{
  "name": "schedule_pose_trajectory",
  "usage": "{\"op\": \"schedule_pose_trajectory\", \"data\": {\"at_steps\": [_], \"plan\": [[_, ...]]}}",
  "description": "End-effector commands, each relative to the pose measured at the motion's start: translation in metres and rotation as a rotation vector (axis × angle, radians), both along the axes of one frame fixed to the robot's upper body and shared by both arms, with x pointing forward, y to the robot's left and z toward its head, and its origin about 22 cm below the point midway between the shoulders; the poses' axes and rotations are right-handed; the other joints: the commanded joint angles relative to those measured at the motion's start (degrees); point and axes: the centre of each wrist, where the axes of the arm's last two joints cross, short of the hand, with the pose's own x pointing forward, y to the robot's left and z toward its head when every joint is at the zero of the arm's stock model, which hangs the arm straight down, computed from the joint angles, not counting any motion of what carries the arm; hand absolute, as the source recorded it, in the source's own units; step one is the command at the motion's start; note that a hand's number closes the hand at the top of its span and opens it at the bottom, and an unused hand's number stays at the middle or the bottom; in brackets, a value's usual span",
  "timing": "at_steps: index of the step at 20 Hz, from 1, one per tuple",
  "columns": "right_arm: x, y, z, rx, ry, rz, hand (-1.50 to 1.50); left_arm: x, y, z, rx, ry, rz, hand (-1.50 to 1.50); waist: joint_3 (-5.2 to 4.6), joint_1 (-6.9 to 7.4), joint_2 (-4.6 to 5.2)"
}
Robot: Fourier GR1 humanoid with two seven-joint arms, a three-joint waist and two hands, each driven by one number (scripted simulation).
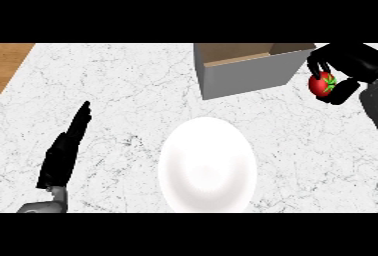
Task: Pick the tomato from the plate and place it in the cardboard box
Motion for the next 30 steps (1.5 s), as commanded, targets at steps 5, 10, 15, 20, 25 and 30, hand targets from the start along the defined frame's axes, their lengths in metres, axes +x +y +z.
{"op": "schedule_pose_trajectory", "data": {"at_steps": [5,10,15,20,25,30], "plan": [[0.011,-0.047,0.045,0.318,-0.066,0.159,1.50,0.006,-0.014,-0.002,0.000,0.007,0.000,0.00,0.01,0.28,-0.25],[0.020,-0.045,0.064,0.562,-0.037,0.304,1.50,0.010,-0.005,0.002,0.002,-0.003,-0.011,0.00,-0.08,0.65,-0.35],[0.036,-0.014,0.093,0.629,0.012,0.405,1.50,0.012,-0.009,-0.003,0.017,0.011,-0.012,0.00,-0.24,-0.19,-0.88],[0.048,0.018,0.095,0.635,0.042,0.433,1.50,0.010,0.001,-0.004,0.017,0.005,0.014,0.00,-0.29,-0.56,-1.08],[0.059,0.058,0.120,0.594,0.060,0.425,1.50,0.004,0.015,0.000,0.012,0.045,0.014,0.00,-0.32,-1.16,-1.47],[0.068,0.115,0.092,0.553,0.110,0.411,1.50,0.002,-0.001,-0.008,0.013,0.005,0.030,0.00,-0.33,-0.85,-1.23]]}}
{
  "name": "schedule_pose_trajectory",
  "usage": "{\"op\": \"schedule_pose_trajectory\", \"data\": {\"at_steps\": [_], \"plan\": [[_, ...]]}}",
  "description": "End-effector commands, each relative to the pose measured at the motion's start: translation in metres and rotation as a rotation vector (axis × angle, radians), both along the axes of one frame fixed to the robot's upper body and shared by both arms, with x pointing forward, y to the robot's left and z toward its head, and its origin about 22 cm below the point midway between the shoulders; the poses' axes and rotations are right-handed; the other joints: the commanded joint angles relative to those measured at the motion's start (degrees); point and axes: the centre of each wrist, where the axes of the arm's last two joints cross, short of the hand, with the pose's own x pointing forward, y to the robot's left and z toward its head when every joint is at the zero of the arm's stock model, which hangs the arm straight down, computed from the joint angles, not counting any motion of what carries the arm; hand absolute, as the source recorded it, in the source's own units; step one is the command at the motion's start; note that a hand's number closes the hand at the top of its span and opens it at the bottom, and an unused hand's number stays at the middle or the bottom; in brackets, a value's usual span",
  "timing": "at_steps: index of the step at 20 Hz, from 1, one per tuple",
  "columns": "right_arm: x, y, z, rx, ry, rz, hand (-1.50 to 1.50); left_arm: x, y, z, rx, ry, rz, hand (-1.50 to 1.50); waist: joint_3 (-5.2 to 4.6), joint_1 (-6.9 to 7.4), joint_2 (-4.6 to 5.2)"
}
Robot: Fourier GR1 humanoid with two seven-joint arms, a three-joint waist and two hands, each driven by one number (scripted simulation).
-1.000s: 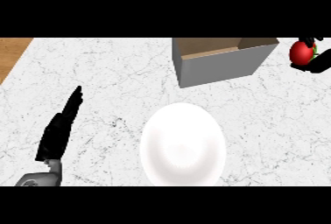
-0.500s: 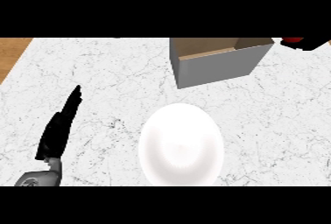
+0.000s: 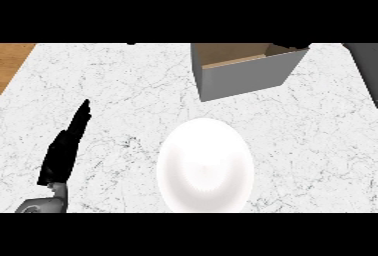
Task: Pick the tomato from the plate and place it in the cardboard box
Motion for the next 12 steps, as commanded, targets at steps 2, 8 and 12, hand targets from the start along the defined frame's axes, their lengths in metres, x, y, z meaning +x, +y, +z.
{"op": "schedule_pose_trajectory", "data": {"at_steps": [2,8,12], "plan": [[0.005,0.037,-0.007,-0.040,0.070,0.095,1.50,0.008,0.009,0.004,0.005,-0.002,0.021,0.00,-0.01,-0.73,-0.07],[0.003,0.084,-0.054,-0.142,0.098,0.085,1.50,-0.010,-0.011,-0.017,0.003,0.026,-0.006,0.00,-0.01,-0.26,0.04],[0.003,0.103,-0.057,-0.209,0.143,0.061,1.50,-0.008,0.014,-0.003,-0.006,-0.002,-0.002,0.00,-0.03,0.06,0.03]]}}
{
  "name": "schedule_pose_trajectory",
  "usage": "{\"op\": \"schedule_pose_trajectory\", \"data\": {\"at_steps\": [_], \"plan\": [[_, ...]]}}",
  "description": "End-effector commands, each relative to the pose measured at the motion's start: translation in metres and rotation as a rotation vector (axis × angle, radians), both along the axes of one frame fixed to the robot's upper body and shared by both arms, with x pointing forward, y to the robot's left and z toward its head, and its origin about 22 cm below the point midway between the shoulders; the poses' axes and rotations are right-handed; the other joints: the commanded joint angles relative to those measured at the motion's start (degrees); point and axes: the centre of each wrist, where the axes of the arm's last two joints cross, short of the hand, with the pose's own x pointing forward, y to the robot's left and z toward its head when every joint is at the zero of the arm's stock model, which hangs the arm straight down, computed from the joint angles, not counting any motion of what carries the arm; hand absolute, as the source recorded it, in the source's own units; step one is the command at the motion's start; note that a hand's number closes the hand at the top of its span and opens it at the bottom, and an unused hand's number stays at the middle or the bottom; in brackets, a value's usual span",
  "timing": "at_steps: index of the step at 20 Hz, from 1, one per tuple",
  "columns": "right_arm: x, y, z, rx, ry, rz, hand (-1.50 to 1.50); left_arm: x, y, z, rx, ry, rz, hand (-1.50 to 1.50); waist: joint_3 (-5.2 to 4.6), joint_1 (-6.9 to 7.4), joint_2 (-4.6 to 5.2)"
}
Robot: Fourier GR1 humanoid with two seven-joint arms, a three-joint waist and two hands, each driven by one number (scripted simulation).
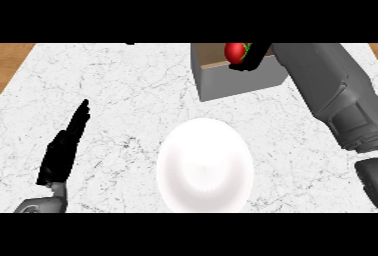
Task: Pick the tomato from the plate and place it in the cardboard box
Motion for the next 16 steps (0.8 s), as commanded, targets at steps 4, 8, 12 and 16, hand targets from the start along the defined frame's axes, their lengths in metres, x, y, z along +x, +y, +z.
{"op": "schedule_pose_trajectory", "data": {"at_steps": [4,8,12,16], "plan": [[-0.005,0.024,-0.035,-0.040,0.120,-0.057,-1.50,0.000,-0.001,0.012,0.007,-0.008,-0.005,0.00,0.03,0.80,0.31],[-0.008,0.036,-0.044,0.023,0.139,-0.050,-1.50,-0.007,-0.004,-0.003,-0.012,0.005,-0.009,0.00,0.01,0.29,0.18],[-0.008,0.046,-0.041,0.197,0.190,-0.073,-1.50,0.000,-0.009,0.011,-0.004,-0.014,-0.027,0.00,0.04,1.07,0.45],[-0.005,0.026,-0.037,0.438,0.250,-0.164,-1.50,-0.003,-0.004,0.004,0.005,0.007,-0.015,0.00,0.04,0.30,0.32]]}}
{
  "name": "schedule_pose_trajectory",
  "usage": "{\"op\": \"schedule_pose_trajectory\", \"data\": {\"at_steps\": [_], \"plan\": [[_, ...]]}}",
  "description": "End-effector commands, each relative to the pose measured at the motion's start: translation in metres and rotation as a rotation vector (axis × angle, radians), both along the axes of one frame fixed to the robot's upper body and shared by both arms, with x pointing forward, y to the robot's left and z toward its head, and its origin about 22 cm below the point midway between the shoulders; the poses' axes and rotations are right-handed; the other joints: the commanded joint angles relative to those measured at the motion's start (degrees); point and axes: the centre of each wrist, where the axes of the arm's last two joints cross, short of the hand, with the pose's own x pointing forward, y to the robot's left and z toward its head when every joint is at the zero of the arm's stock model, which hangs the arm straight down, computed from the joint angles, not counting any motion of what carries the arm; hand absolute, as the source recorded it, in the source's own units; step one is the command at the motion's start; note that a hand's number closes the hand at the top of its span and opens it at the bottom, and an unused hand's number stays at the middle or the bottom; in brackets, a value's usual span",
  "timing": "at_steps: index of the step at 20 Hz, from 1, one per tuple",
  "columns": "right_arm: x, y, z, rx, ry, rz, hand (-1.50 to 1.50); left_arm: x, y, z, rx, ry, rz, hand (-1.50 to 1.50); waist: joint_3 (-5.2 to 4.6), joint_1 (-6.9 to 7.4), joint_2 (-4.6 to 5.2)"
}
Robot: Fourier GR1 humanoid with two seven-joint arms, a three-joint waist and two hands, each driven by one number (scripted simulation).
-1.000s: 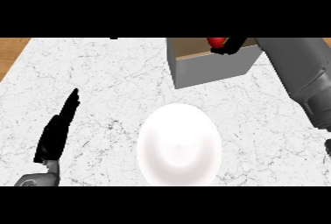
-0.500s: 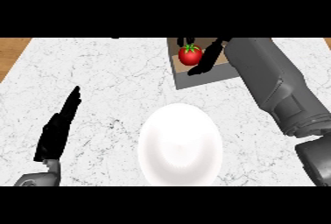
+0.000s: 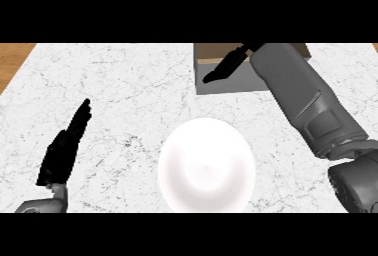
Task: Pick the tomato from the plate and place it in the cardboard box
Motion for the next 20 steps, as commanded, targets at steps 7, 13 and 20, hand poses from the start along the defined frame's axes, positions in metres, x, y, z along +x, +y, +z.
{"op": "schedule_pose_trajectory", "data": {"at_steps": [7,13,20], "plan": [[0.007,-0.071,0.025,0.438,0.136,-0.161,-1.50,0.008,0.006,0.004,0.004,-0.016,-0.008,0.00,0.08,0.78,1.13],[0.005,-0.128,0.050,0.497,0.134,-0.354,-1.50,0.006,-0.018,-0.002,-0.015,-0.015,-0.035,0.00,0.11,2.26,1.87],[-0.019,-0.221,0.057,0.554,0.103,-0.401,-1.50,0.007,-0.005,0.006,-0.001,-0.026,-0.054,0.00,0.36,3.08,2.49]]}}
